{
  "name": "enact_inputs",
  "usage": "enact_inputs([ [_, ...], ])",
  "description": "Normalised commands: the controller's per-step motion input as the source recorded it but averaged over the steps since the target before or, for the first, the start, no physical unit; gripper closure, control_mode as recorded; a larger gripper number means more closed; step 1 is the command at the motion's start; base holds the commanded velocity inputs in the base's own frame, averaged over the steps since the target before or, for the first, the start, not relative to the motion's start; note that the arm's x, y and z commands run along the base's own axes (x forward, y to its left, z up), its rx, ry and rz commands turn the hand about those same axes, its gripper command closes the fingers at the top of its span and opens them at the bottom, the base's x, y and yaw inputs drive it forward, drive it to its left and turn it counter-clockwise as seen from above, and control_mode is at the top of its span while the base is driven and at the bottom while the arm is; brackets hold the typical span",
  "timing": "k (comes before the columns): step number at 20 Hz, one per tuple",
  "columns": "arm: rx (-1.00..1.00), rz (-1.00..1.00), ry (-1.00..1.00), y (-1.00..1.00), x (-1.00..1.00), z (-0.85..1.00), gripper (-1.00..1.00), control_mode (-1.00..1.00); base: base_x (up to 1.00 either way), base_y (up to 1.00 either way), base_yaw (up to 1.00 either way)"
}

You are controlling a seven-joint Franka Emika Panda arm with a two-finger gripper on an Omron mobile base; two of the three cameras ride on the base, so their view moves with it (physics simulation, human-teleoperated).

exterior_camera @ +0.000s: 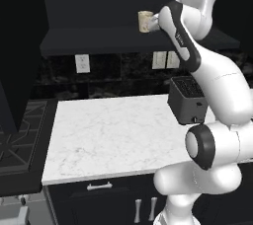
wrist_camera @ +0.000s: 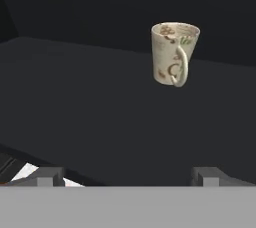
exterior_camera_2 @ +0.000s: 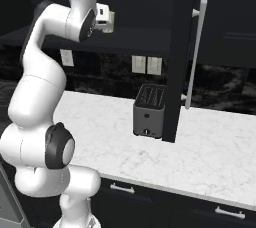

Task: Gather all objects into one cabinet and sort the glasses and bowls to opposite sides.

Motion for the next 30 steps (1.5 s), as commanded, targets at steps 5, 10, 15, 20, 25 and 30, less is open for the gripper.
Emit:
enact_inputs([
  [5, 0.0, 0.0, -0.01, -0.16, 0.53, 0.0, -1.0, -1.0, 0.0, 0.0, 0.0],
  [10, 0.01, 0.01, 0.0, -0.45, 0.4, -0.03, -1.0, -1.0, 0.0, 0.0, 0.0],
  [15, 0.04, 0.0, 0.0, -0.14, 0.14, -0.14, -1.0, -1.0, 0.0, 0.0, 0.0],
  [20, 0.06, 0.01, 0.0, -0.02, 0.33, -0.05, -1.0, -1.0, 0.0, 0.0, 0.0],
  [25, 0.05, 0.01, 0.0, -0.05, 0.5, -0.12, -1.0, -1.0, 0.0, 0.0, 0.0],
  [30, 0.01, 0.02, -0.02, 0.0, 0.7, -0.21, -1.0, -1.0, 0.0, 0.0, 0.0],
])
